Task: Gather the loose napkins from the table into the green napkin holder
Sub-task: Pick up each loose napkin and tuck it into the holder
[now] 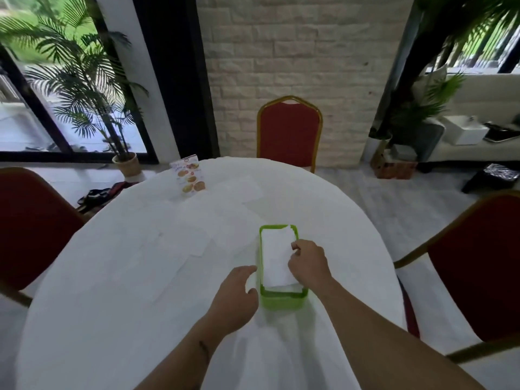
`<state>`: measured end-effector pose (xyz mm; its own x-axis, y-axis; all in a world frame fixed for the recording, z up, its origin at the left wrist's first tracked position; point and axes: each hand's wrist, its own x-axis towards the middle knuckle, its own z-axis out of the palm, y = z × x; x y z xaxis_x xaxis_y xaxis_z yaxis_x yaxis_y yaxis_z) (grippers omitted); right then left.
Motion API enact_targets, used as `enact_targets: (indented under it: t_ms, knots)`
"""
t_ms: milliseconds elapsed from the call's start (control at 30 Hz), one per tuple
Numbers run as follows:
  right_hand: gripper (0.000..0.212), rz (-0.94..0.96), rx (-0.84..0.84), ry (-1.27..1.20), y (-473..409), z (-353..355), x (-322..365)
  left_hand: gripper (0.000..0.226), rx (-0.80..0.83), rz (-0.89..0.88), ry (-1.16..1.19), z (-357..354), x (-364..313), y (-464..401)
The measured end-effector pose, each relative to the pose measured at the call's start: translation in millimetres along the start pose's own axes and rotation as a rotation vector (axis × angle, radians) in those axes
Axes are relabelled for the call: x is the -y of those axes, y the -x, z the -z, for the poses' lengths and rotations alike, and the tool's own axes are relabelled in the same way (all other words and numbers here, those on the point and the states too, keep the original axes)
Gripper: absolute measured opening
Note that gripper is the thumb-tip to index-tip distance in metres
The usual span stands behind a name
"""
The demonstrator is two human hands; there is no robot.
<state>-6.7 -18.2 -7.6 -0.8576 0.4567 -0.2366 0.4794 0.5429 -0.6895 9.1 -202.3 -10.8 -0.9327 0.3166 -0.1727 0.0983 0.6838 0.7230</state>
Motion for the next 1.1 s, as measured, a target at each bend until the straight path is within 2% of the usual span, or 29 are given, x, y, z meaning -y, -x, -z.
enact_targets:
  t_ms: [67,200,300,367,433,533,633,733,900,967,1100]
  knots:
    - [0.045,0.012,0.017,0.026,-3,4,-1,0.051,-0.003,-0.044,-0.059,-4,-5,-4]
    - [0.033,0.051,0.017,0.222,-1,7,-1,0.055,0.054,-0.106,-0.208,-9,-7,-7]
    - [0.050,0.279,0.003,0.484,6,1,-2,0.056,0.091,-0.123,-0.357,-14,-6,-9]
    - [0.047,0.426,0.101,0.650,12,-5,-5,0.054,0.119,-0.112,-0.458,-17,-6,-11]
    - [0.037,0.459,0.204,0.742,18,-9,-12,0.051,0.142,-0.100,-0.515,-18,-9,-12]
    - [0.034,0.447,0.218,0.723,20,-8,-12,0.047,0.099,-0.120,-0.474,-17,-9,-12]
    - [0.043,0.460,0.189,0.633,18,-6,4,0.043,0.006,-0.093,-0.309,-7,6,-10]
    - [0.050,0.480,0.190,0.463,19,-18,27,0.038,-0.101,-0.001,-0.210,13,32,-8]
    - [0.045,0.527,0.288,0.315,29,-59,54,0.037,-0.237,0.220,-0.091,55,81,-8]
    - [0.044,0.523,0.322,0.322,34,-77,59,0.039,-0.208,0.297,-0.087,68,106,-9]
    - [0.044,0.474,0.388,0.361,45,-108,62,0.053,-0.026,0.434,-0.208,83,150,-5]
